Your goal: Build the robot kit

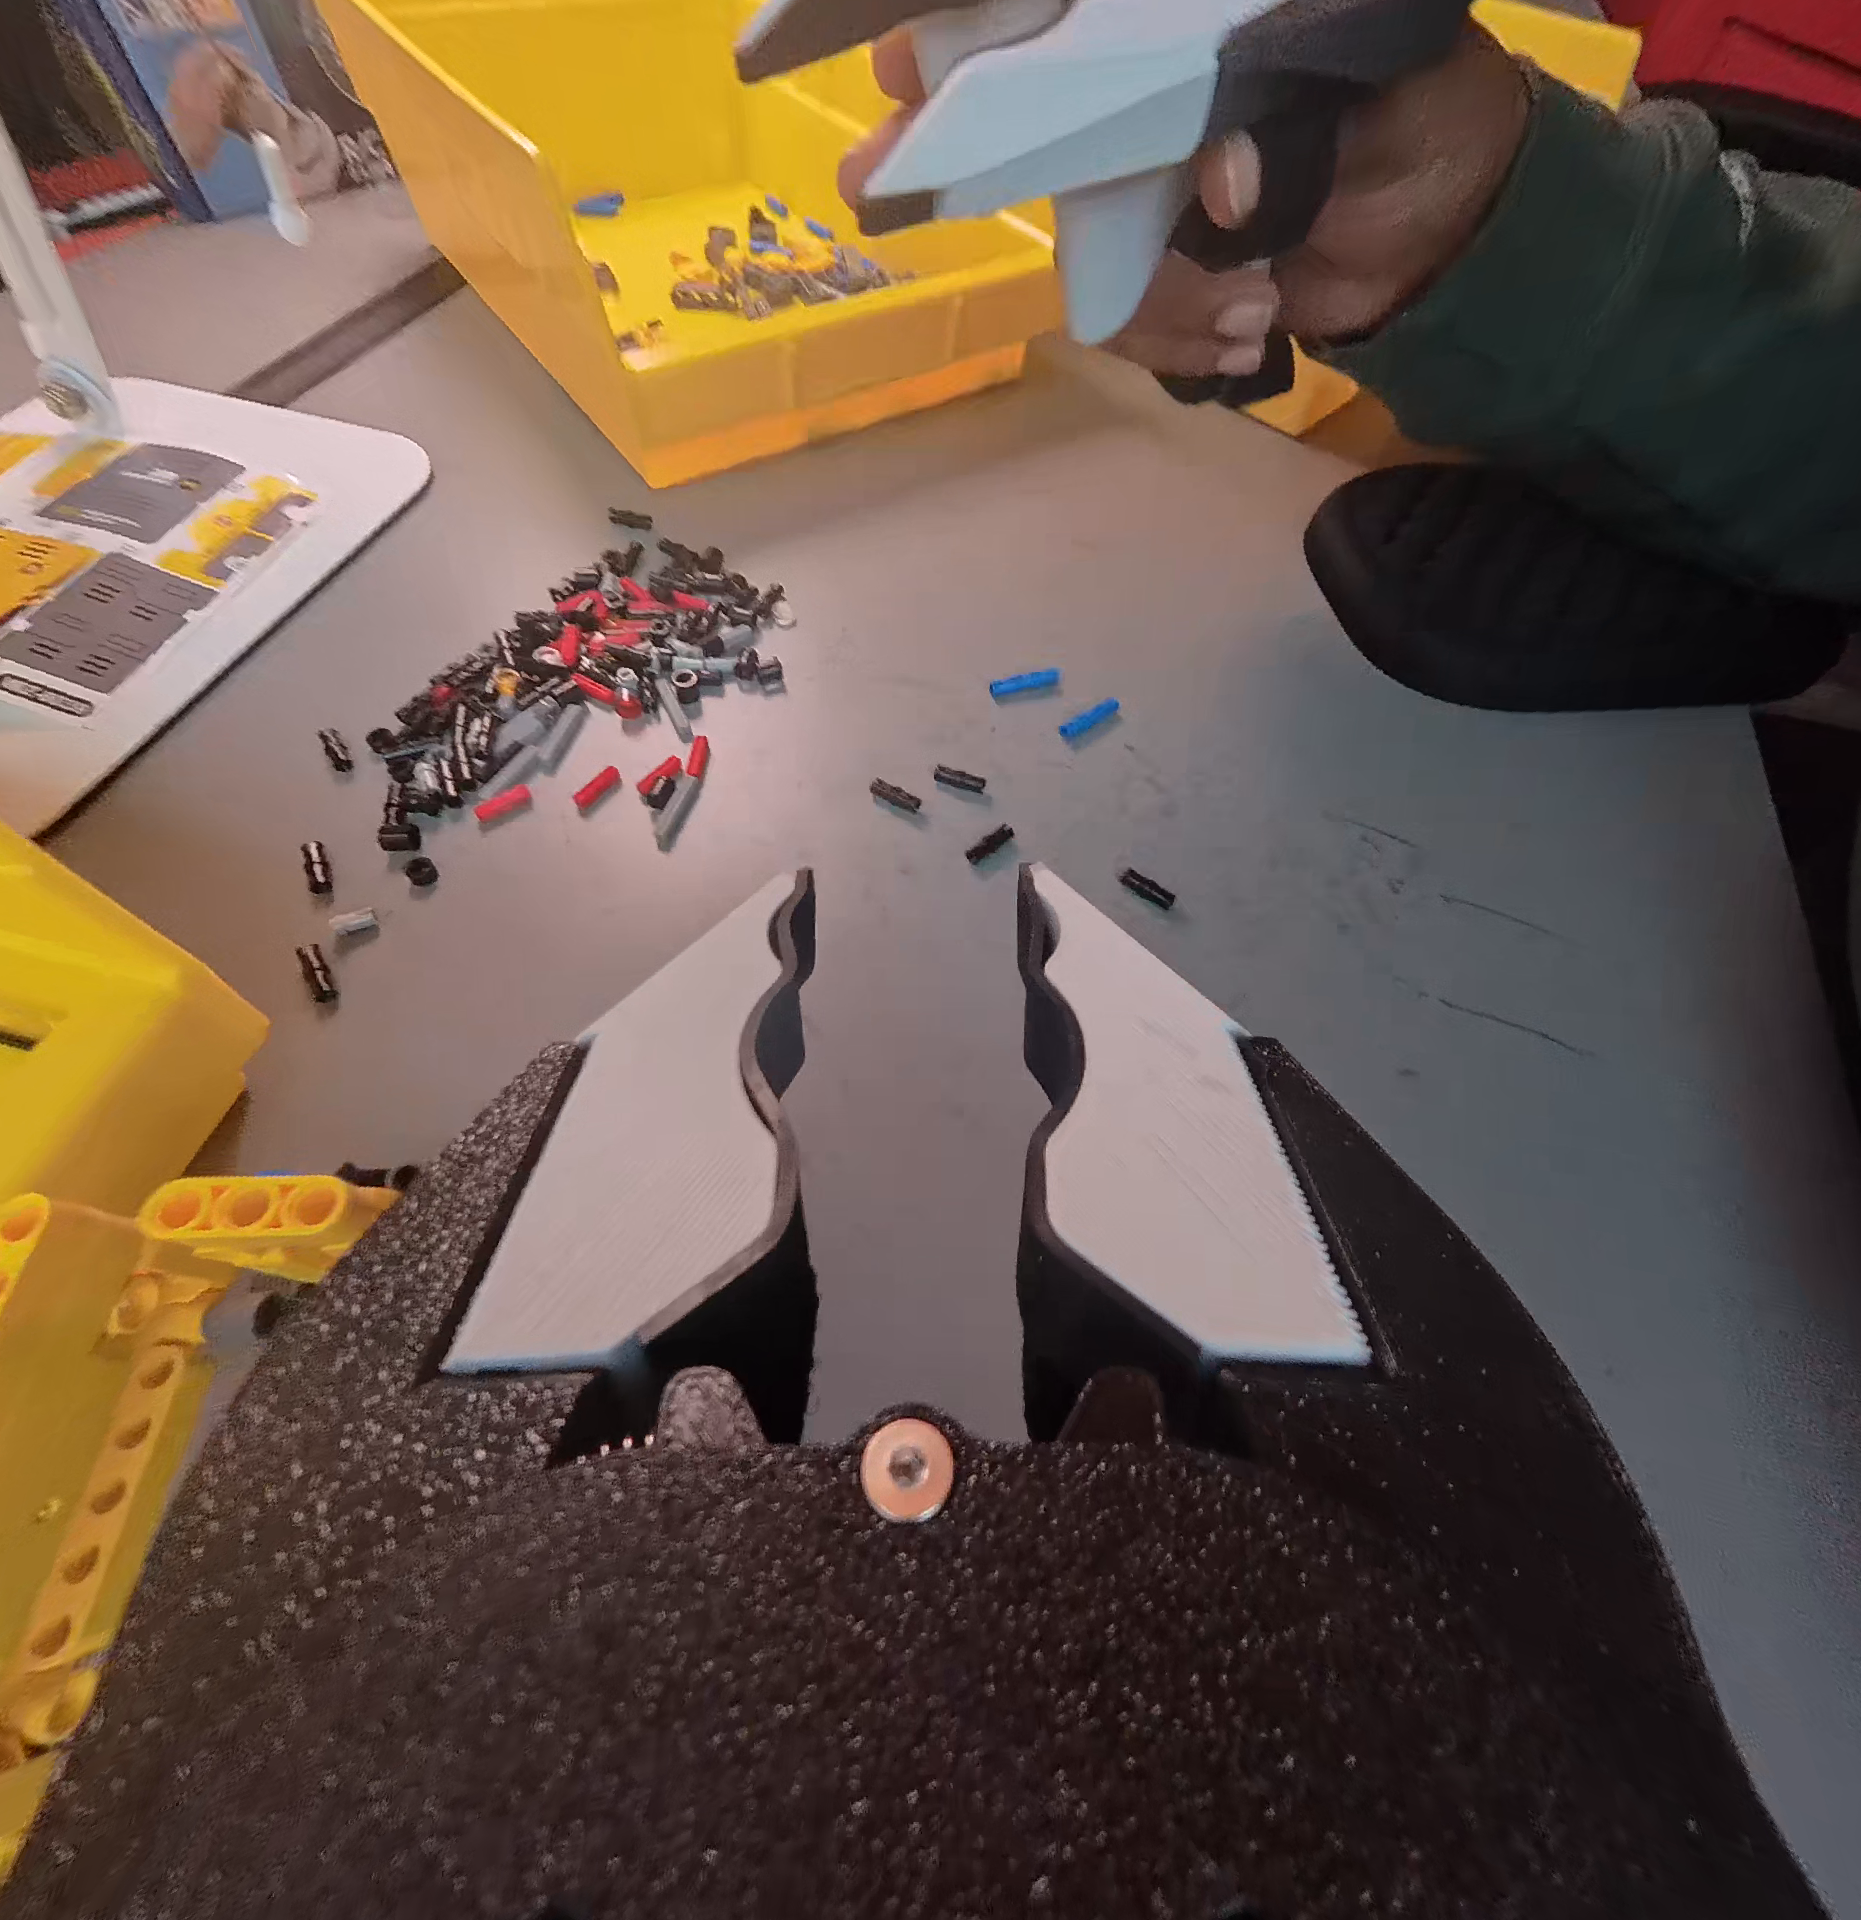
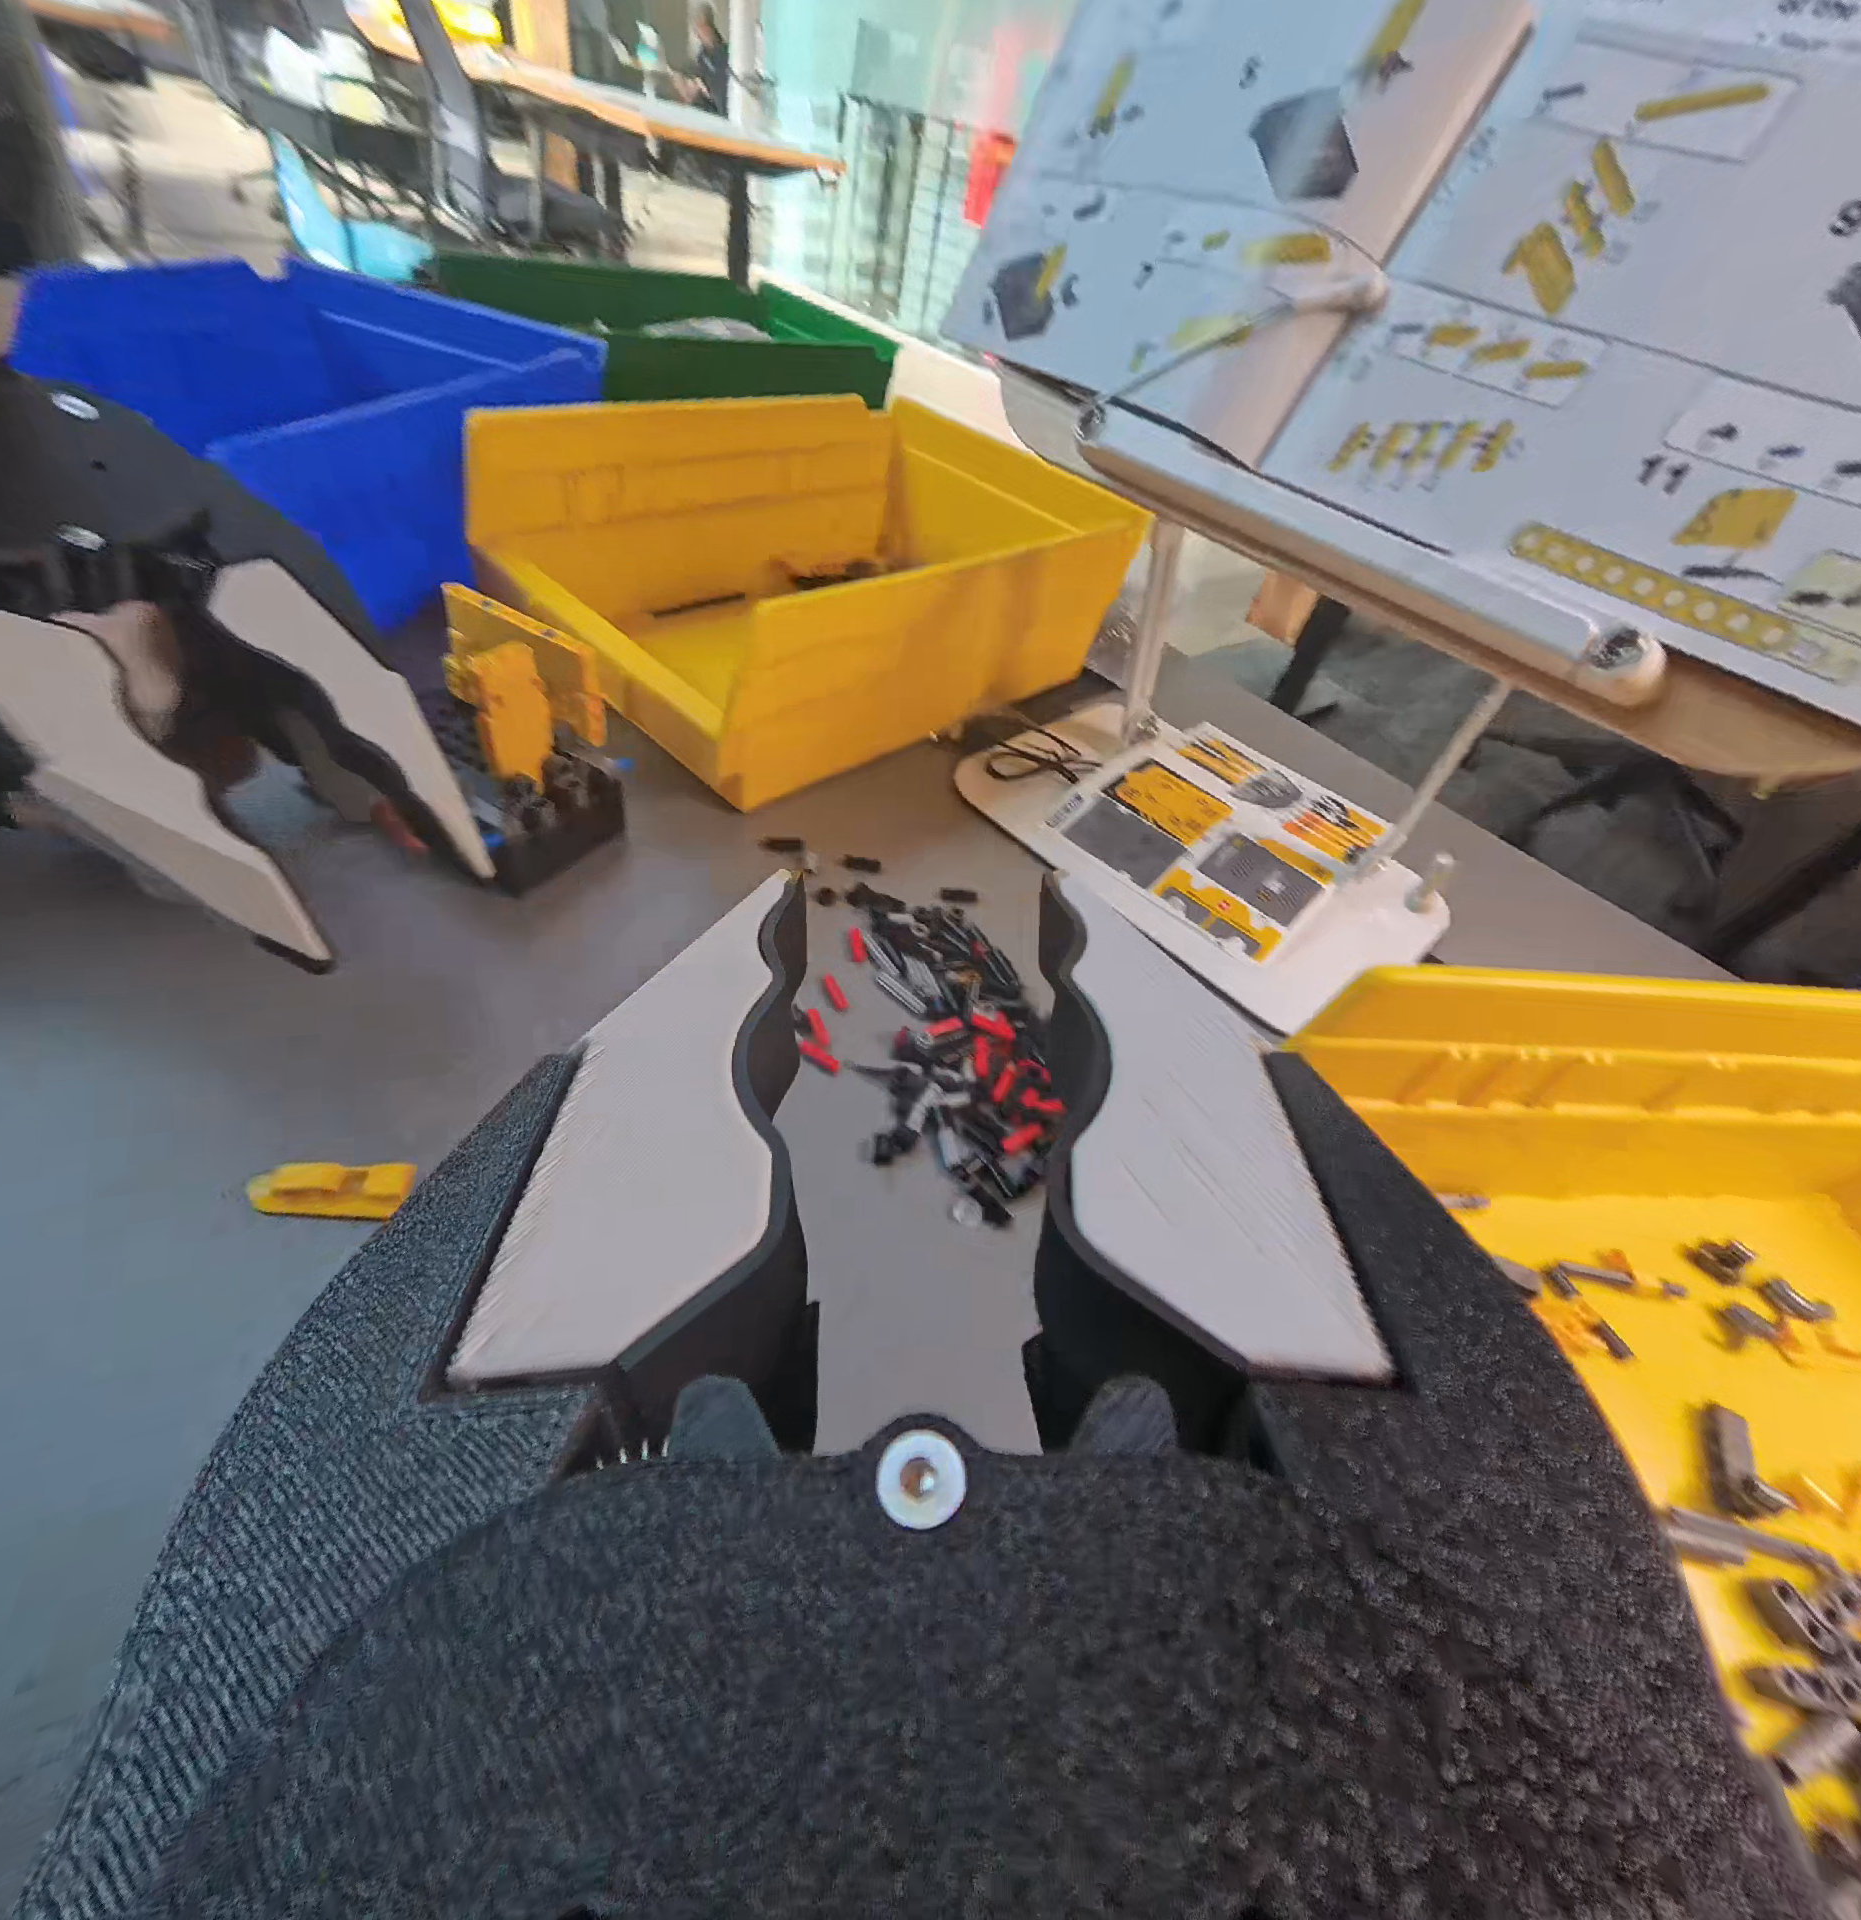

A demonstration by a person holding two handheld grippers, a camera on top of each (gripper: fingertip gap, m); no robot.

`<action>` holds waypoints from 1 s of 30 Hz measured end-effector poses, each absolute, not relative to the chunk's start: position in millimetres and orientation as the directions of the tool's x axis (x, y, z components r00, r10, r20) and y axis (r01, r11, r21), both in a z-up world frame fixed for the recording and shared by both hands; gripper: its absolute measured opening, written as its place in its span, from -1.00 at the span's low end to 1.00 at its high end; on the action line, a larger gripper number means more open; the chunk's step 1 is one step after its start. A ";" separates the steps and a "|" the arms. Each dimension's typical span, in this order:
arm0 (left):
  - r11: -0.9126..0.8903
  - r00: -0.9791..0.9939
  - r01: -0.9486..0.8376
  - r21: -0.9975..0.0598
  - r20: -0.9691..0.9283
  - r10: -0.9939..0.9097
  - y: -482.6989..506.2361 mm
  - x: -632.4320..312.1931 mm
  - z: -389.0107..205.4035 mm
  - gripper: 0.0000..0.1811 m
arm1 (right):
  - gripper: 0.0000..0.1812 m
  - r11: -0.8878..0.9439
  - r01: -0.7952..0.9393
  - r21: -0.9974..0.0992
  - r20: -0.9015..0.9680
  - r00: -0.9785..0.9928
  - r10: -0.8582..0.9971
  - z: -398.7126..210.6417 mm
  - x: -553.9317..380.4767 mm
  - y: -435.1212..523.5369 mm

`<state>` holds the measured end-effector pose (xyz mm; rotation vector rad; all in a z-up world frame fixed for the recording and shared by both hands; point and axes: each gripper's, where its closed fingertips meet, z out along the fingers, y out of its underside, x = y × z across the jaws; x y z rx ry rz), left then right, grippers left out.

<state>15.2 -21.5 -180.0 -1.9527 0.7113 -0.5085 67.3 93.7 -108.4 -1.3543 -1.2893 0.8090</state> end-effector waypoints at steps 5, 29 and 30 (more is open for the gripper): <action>-0.435 0.669 -0.398 -0.808 0.069 -0.740 -38.6 39.1 -211.7 -0.48 | -0.50 0.114 0.326 -0.939 0.224 0.326 0.918 -124.7 86.2 129.7; -0.343 0.698 -0.518 -0.784 -0.156 -0.699 -22.9 12.1 -210.3 -0.94 | -0.61 0.074 0.286 -0.956 0.166 0.315 0.935 -130.9 87.0 131.0; -0.321 0.698 -0.502 -0.803 -0.157 -0.698 -22.7 11.5 -203.2 -0.94 | -0.61 0.080 0.276 -0.958 0.165 0.301 0.939 -129.6 86.0 128.4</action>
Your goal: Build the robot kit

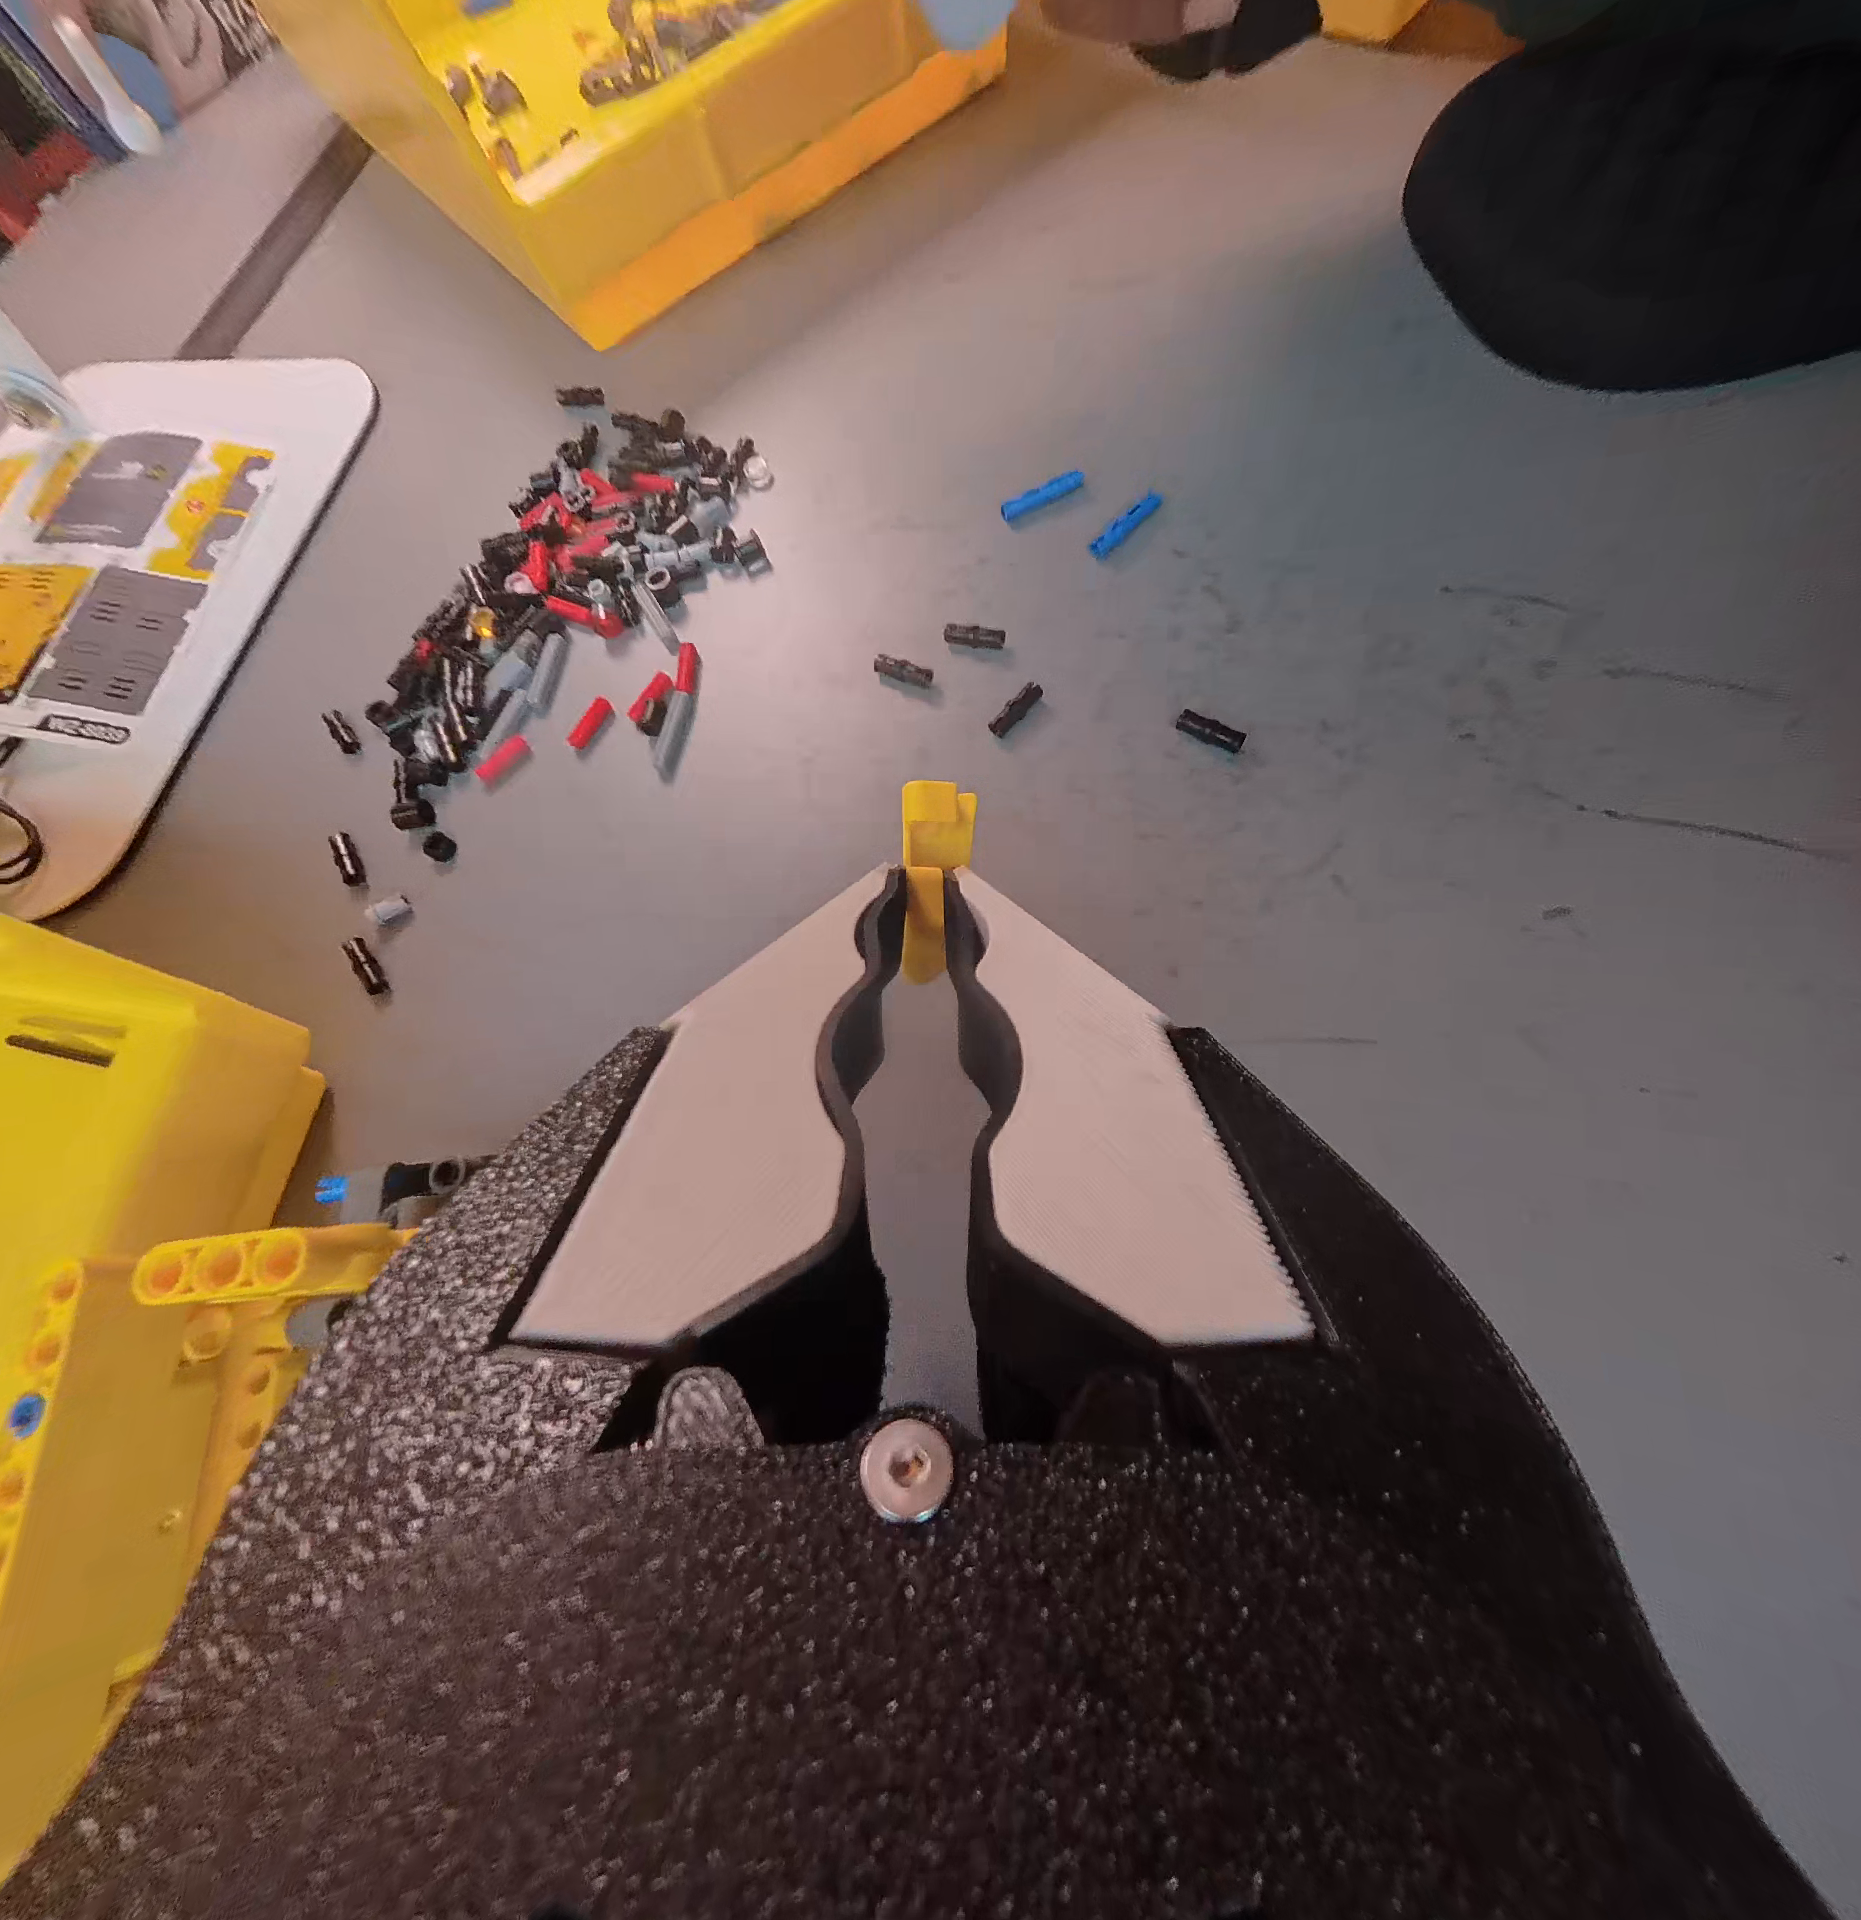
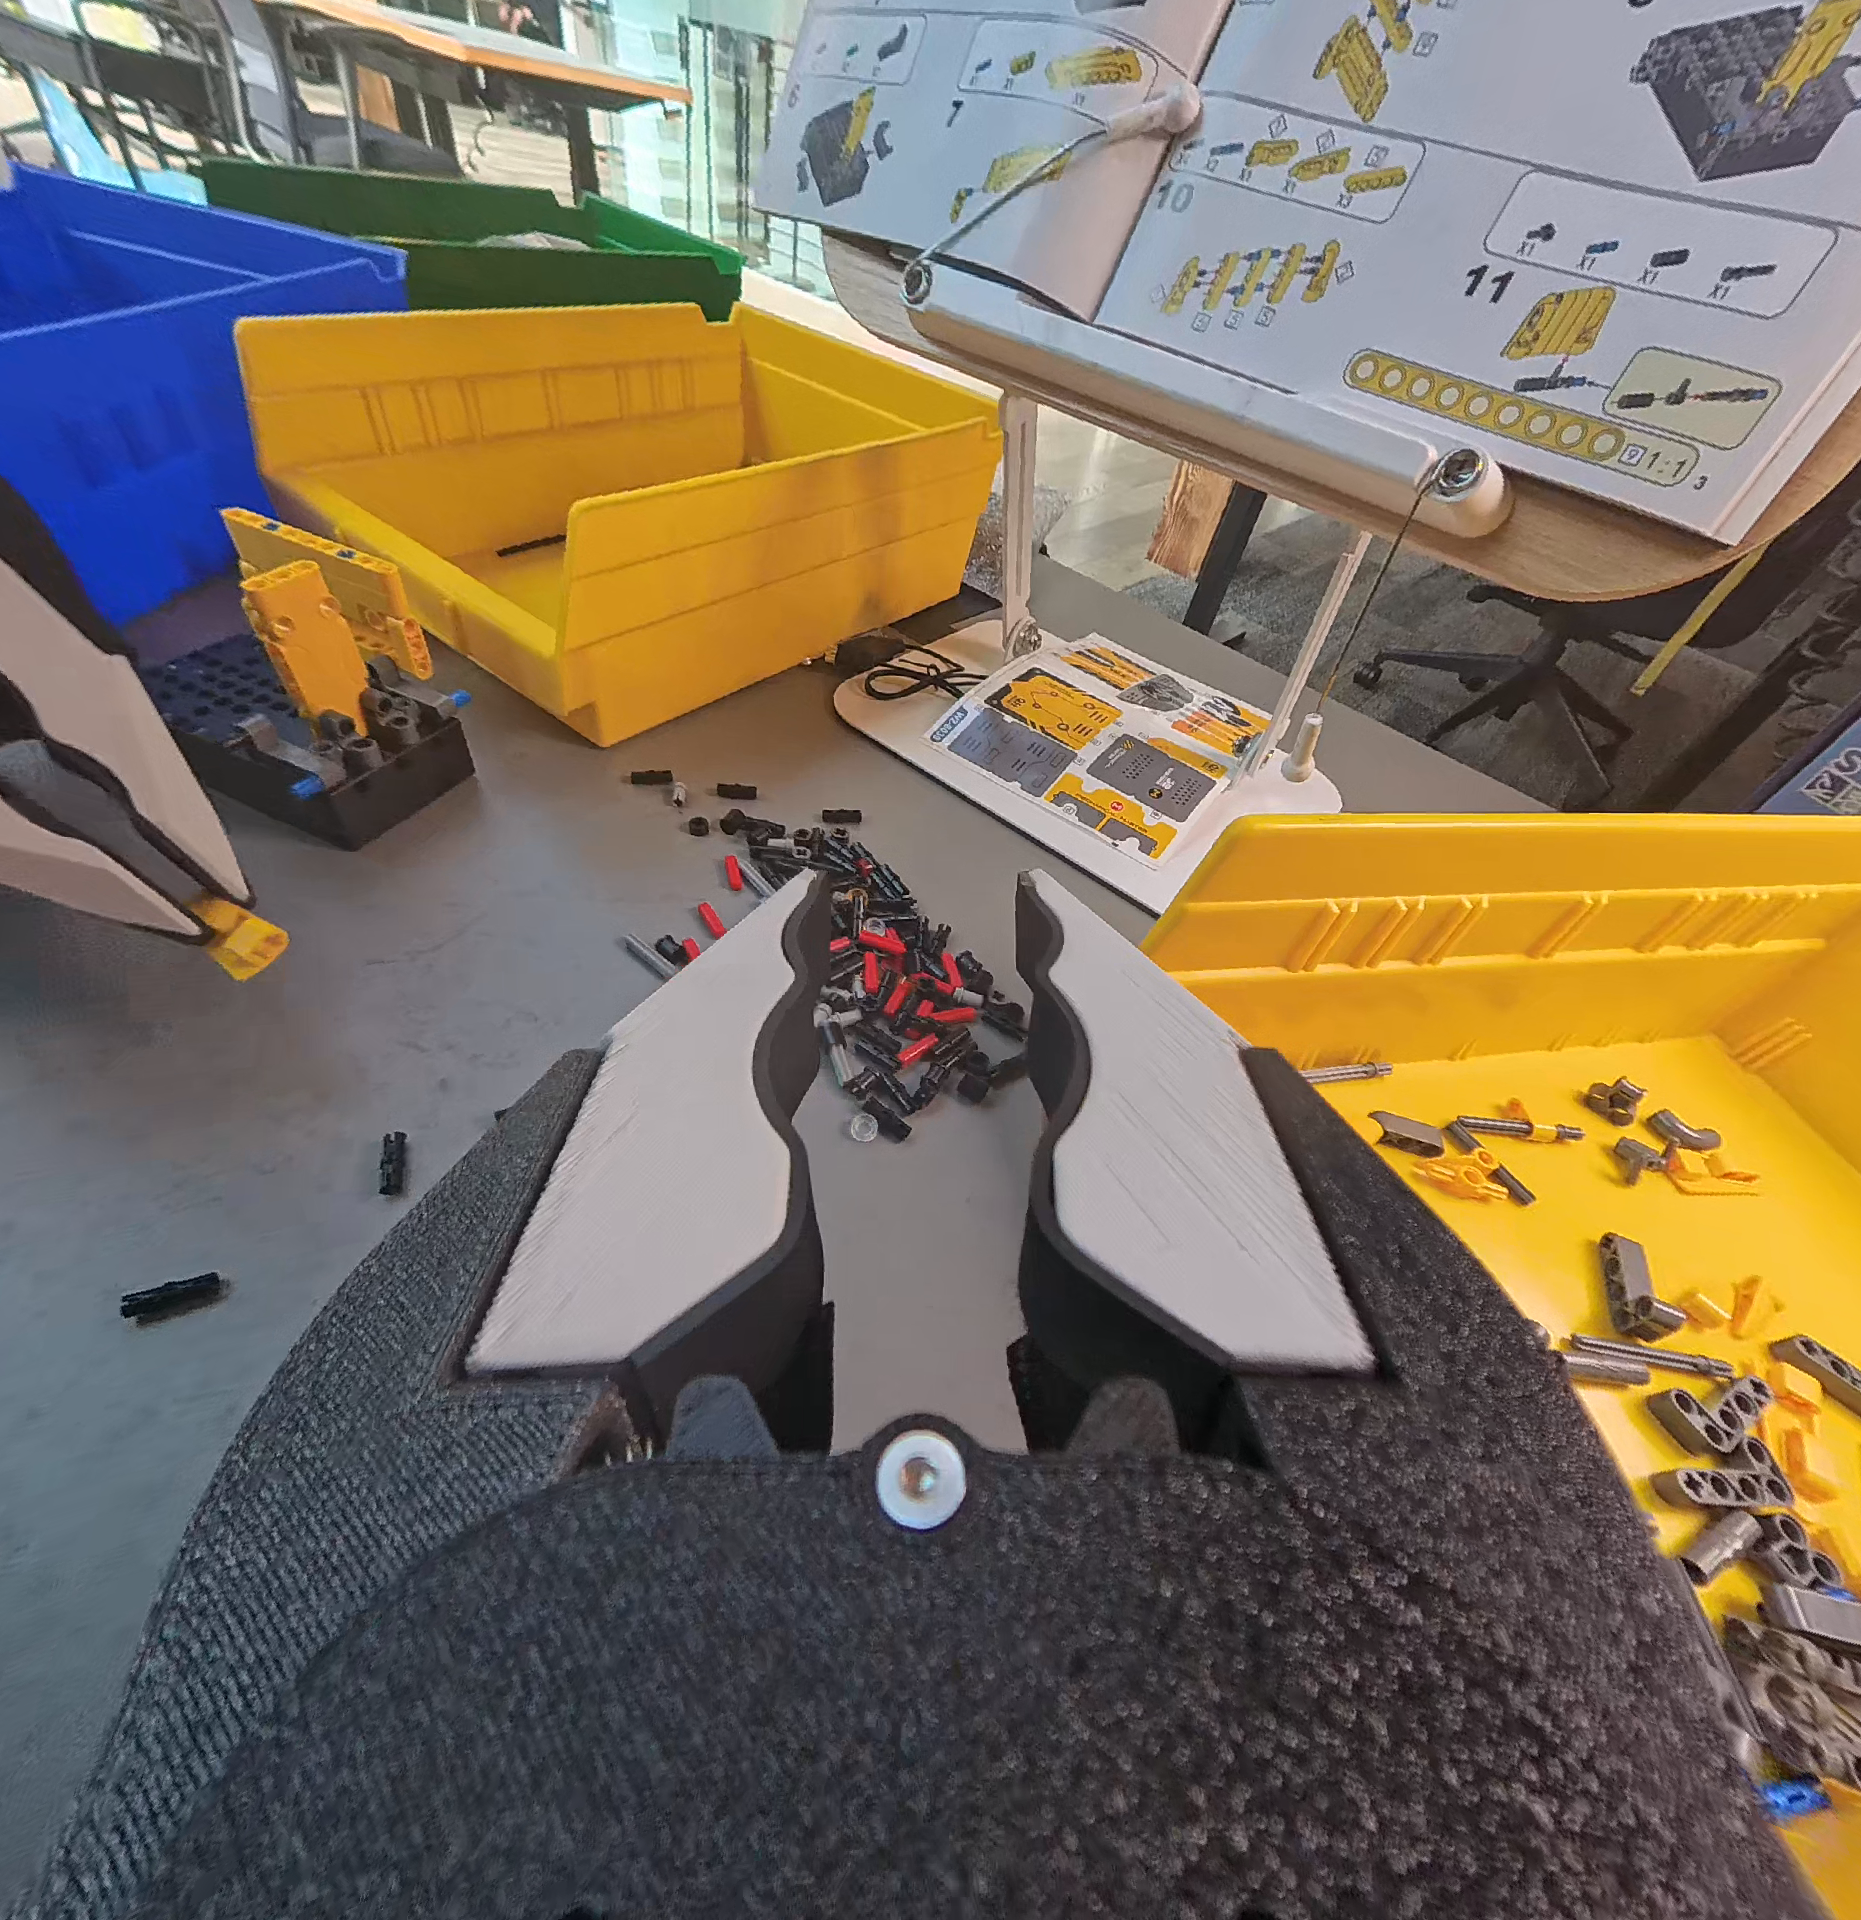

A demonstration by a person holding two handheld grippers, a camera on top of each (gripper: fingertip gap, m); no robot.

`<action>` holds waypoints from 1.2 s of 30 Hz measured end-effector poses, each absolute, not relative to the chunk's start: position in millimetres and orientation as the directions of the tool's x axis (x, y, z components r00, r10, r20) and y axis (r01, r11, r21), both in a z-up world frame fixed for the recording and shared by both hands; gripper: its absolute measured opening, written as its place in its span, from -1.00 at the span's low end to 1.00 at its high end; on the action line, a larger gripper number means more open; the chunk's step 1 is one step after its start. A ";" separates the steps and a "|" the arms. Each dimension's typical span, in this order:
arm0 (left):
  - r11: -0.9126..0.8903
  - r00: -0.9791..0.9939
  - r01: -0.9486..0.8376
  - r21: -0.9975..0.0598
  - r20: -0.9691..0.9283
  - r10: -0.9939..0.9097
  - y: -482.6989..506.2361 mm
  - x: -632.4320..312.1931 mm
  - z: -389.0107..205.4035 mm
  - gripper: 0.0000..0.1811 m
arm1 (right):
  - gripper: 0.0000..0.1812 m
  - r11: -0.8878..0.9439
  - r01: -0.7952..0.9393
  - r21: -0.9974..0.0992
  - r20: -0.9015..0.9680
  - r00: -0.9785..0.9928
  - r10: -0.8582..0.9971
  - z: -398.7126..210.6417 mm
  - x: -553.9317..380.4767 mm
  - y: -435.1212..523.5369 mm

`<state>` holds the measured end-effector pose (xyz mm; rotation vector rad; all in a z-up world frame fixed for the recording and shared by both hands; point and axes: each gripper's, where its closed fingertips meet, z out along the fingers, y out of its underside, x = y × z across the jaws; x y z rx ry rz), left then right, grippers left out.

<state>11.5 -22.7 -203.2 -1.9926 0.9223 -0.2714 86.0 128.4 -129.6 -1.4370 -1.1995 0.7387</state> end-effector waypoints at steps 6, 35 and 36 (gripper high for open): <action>-0.171 0.676 -0.326 -0.930 -0.103 -0.730 -28.8 19.7 -158.6 -0.94 | -0.60 0.150 0.169 -0.974 0.133 -0.110 0.985 -120.6 73.7 47.4; -0.072 0.801 -0.281 -0.957 -0.193 -0.568 -35.2 -28.8 -92.3 -0.83 | -0.88 0.405 0.471 -0.784 0.271 -0.328 0.905 -208.3 47.9 -20.8; -0.067 0.833 -0.289 -0.955 -0.216 -0.508 -37.4 -44.6 -81.4 -0.84 | -0.87 0.410 0.488 -0.771 0.264 -0.341 0.902 -212.3 48.6 -23.3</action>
